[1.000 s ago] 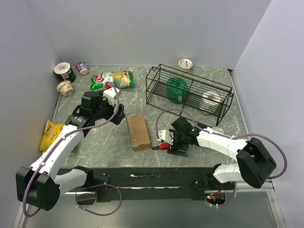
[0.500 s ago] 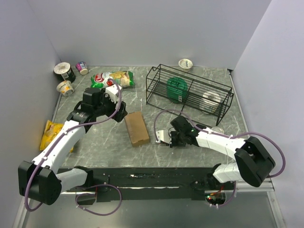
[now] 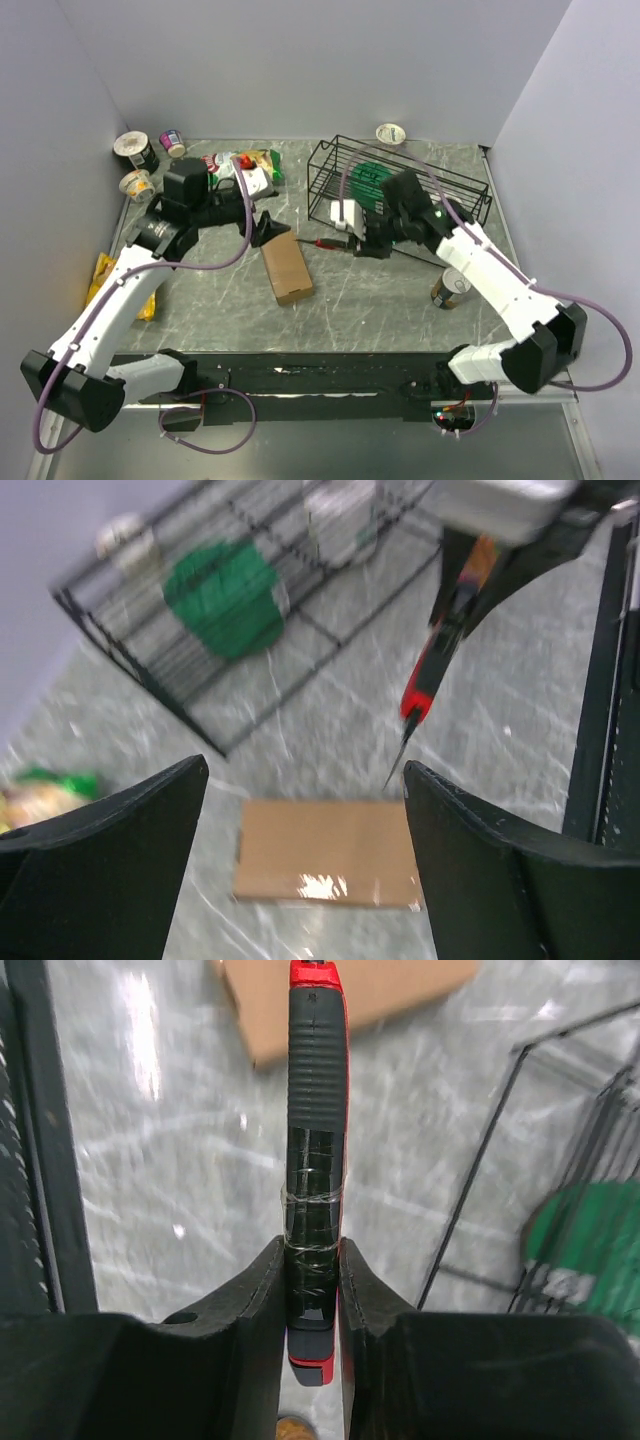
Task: Unpack the express box
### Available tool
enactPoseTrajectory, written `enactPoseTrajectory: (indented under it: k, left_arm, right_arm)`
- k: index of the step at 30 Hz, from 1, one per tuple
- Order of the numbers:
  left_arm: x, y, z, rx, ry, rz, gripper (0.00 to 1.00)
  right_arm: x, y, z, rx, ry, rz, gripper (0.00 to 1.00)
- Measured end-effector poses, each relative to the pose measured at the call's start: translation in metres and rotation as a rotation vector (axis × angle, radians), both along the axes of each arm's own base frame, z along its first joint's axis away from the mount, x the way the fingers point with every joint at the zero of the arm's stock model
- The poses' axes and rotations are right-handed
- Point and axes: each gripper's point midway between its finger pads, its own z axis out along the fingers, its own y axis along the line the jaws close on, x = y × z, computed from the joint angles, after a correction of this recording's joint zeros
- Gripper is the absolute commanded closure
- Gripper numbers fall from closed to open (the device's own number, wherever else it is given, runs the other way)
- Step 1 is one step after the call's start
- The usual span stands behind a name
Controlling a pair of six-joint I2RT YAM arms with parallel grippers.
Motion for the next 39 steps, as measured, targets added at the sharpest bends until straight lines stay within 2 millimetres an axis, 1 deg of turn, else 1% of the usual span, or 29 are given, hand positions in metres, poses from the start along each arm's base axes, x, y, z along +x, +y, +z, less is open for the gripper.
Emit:
enactPoseTrajectory:
  k: [1,3,5,7,9,10,12,14,19,21,28,31,32,35,37,38,39]
  left_arm:
    - [0.001,-0.004,0.012,-0.012,-0.024,-0.019,0.17]
    - [0.005,-0.007,0.023,-0.022,-0.035,-0.029,0.19]
    - [0.01,-0.012,0.031,-0.028,-0.037,-0.044,0.21]
    - [0.012,-0.017,0.031,-0.025,-0.025,-0.077,0.21]
    - [0.012,-0.021,0.026,-0.021,-0.008,-0.103,0.21]
    - [0.011,-0.023,0.023,-0.02,0.003,-0.112,0.21]
    - [0.01,-0.027,0.019,-0.016,0.016,-0.126,0.22]
    - [0.009,-0.029,0.017,-0.011,0.018,-0.134,0.23]
    - [0.006,-0.031,0.015,-0.01,0.03,-0.152,0.27]
    - [0.007,-0.033,0.011,-0.005,0.044,-0.161,0.31]
    - [0.018,-0.044,-0.005,0.03,0.09,-0.196,0.4]
    - [0.018,-0.046,-0.01,0.039,0.106,-0.207,0.52]
    - [0.016,-0.046,-0.011,0.039,0.114,-0.212,0.6]
    - [0.011,-0.048,-0.008,0.031,0.12,-0.235,0.71]
    - [0.008,-0.05,-0.005,0.025,0.121,-0.247,0.7]
    - [0.008,-0.05,-0.003,0.024,0.121,-0.247,0.66]
    - [0.008,-0.051,-0.002,0.021,0.12,-0.251,0.64]
  right_arm:
    - [0.003,0.004,0.01,0.015,0.009,-0.005,1.0]
    - [0.014,0.014,0.023,0.022,0.05,-0.029,1.0]
    - [0.028,0.026,0.031,0.026,0.107,-0.052,1.0]
    - [0.05,0.041,0.035,0.042,0.146,-0.081,1.0]
    - [0.059,0.047,0.031,0.037,0.18,-0.099,1.0]
    - [0.061,0.048,0.028,0.029,0.195,-0.105,1.0]
    - [0.059,0.045,0.026,0.01,0.213,-0.114,1.0]
    - [0.056,0.044,0.03,0.001,0.208,-0.113,1.0]
    - [0.054,0.047,0.046,0.003,0.161,-0.093,1.0]
    - [0.052,0.048,0.053,0.006,0.139,-0.081,1.0]
    - [0.036,0.049,0.075,0.024,0.06,-0.022,1.0]
    - [0.028,0.05,0.086,0.037,0.023,-0.001,1.0]
    - [0.027,0.049,0.09,0.039,0.01,0.001,1.0]
    - [0.027,0.047,0.095,0.042,-0.017,-0.002,1.0]
    - [0.028,0.047,0.096,0.04,-0.023,-0.008,1.0]
    - [0.029,0.047,0.096,0.041,-0.027,-0.009,1.0]
    - [0.03,0.047,0.096,0.043,-0.03,-0.009,1.0]
